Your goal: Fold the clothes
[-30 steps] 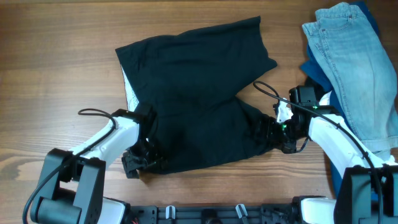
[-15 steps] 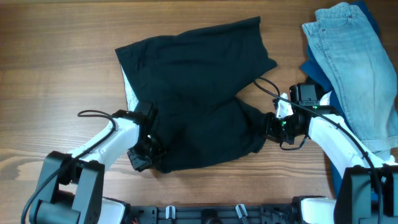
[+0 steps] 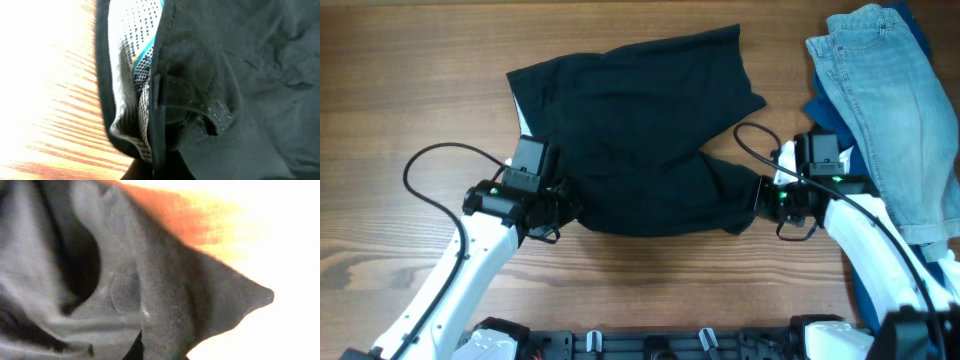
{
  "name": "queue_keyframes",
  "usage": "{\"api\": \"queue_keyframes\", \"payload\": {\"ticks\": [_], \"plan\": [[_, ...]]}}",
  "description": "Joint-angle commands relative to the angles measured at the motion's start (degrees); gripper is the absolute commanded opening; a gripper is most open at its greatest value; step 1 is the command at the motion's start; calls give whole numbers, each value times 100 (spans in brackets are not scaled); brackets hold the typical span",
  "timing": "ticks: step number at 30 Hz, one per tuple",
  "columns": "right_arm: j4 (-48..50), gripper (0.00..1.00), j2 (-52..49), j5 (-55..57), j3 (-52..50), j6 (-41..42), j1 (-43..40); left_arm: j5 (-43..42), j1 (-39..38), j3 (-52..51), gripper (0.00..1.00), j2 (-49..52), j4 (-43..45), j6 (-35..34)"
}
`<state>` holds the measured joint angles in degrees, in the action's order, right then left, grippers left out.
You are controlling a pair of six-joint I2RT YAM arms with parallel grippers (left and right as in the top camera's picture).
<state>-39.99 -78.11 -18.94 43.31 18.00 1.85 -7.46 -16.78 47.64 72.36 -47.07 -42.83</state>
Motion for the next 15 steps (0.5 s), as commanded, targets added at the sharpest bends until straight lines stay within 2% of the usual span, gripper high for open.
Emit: {"api": "queue_keyframes", "payload": {"ticks": [1,5,15], "plan": [[-20,4,328,264,501,4,24,343,0,92,4,-103,39,-140],[-109,5,354,367,964,-170,24,483,0,92,4,-98,232,-133],[-48,4,365,1023,1349,-581,24,973,0,92,4,-101,1010,-90]]}}
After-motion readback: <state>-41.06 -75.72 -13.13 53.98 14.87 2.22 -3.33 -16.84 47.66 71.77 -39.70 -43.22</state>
